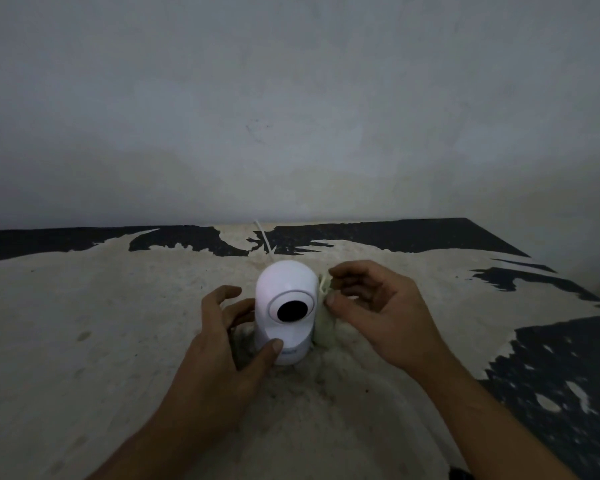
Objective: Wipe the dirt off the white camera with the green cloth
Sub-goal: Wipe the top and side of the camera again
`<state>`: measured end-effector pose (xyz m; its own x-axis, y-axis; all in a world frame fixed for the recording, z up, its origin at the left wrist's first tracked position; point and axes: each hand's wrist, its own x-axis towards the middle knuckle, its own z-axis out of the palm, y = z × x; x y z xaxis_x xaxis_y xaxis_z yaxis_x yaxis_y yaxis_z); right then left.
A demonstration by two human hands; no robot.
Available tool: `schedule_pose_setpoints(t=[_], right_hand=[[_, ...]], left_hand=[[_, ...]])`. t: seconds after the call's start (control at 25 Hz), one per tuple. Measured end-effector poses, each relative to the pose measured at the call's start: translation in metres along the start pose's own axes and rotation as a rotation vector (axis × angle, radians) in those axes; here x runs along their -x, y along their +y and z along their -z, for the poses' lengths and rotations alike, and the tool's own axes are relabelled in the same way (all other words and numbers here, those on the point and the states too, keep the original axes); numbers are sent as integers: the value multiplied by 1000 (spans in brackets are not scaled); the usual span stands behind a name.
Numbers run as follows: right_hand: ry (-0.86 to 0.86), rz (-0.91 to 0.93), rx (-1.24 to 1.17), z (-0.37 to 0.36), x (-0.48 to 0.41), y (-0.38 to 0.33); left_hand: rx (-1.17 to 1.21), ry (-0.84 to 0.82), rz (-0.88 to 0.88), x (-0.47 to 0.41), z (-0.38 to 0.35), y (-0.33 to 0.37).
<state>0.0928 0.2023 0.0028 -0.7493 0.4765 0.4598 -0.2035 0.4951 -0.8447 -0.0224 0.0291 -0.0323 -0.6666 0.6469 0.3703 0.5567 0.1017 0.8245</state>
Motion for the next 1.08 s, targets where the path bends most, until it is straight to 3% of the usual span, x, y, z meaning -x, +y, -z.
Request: schedule_pose_setpoints(t=[0.2, 0.64, 0.88, 1.08], right_hand=[[-68, -100, 109, -11, 3, 2], [29, 21, 84, -19, 1, -3], [-32, -64, 68, -27, -2, -3], [-174, 183, 288, -43, -13, -26]], left_hand=[[-14, 4, 4, 0, -1, 0], [-13, -21, 19, -1, 0, 0], [16, -23, 21, -1, 1, 0], [48, -19, 36, -2, 0, -3]])
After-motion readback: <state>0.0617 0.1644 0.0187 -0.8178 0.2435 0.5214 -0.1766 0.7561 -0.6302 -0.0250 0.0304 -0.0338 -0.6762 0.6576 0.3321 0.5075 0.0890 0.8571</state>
